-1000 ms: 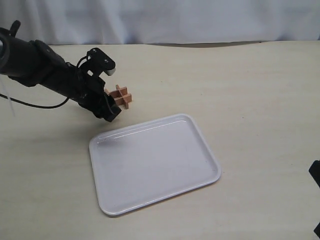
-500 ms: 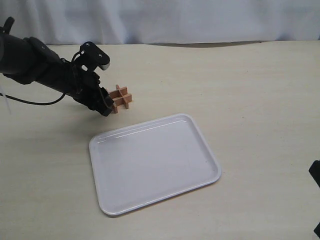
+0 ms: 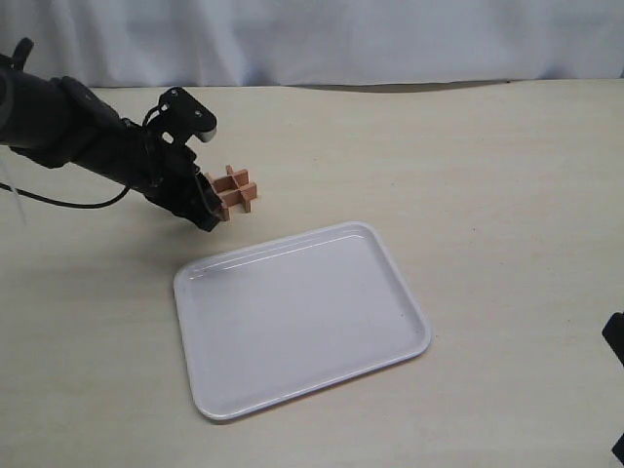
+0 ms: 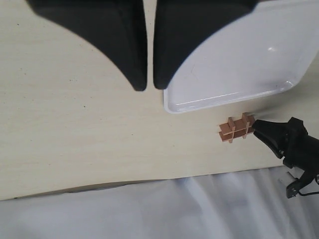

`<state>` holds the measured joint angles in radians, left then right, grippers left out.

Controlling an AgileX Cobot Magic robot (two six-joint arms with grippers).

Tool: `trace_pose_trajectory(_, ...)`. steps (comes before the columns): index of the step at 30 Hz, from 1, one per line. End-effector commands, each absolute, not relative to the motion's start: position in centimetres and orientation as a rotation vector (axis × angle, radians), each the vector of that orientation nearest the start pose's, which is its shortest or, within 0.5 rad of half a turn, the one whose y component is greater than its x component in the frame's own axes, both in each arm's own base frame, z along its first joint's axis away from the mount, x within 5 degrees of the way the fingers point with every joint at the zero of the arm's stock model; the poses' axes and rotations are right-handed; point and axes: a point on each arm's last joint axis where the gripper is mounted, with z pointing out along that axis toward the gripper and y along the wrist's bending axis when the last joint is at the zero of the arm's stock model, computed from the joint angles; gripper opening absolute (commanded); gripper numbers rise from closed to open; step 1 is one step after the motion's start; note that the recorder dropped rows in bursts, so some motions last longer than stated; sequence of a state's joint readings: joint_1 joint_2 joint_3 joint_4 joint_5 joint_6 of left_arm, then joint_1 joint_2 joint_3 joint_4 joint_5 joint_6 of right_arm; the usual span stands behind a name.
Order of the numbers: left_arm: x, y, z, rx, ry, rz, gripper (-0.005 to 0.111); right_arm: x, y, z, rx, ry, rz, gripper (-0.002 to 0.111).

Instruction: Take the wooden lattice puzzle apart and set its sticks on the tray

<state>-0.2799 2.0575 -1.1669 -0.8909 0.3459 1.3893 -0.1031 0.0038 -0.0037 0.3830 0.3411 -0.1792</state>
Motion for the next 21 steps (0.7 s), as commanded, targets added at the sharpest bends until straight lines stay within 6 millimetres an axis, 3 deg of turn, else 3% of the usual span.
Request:
trace_pose_trajectory(1,38.2,-13.3,11.4,1.071,2.316,-0.234,0.03,5.4,0.6,18.4,0.158,1.798,0.159,0.004)
trace_pose_trajectory(10,38.1,-13.3,9.9,1.081,2.349,-0.241,0.028,5.4,0.6,18.4,0.158,1.798,0.159,0.004)
trace_pose_trajectory(14,37.9,-13.4,9.9,1.122,2.338,-0.254,0.001,5.4,0.6,18.4,0.158,1.798,0.159,0.004)
trace_pose_trajectory(21,37.7,-13.8,10.7,1.124,2.33,-0.32,0.0,5.4,0.6,18.4,0.158,1.798,0.159,0.004)
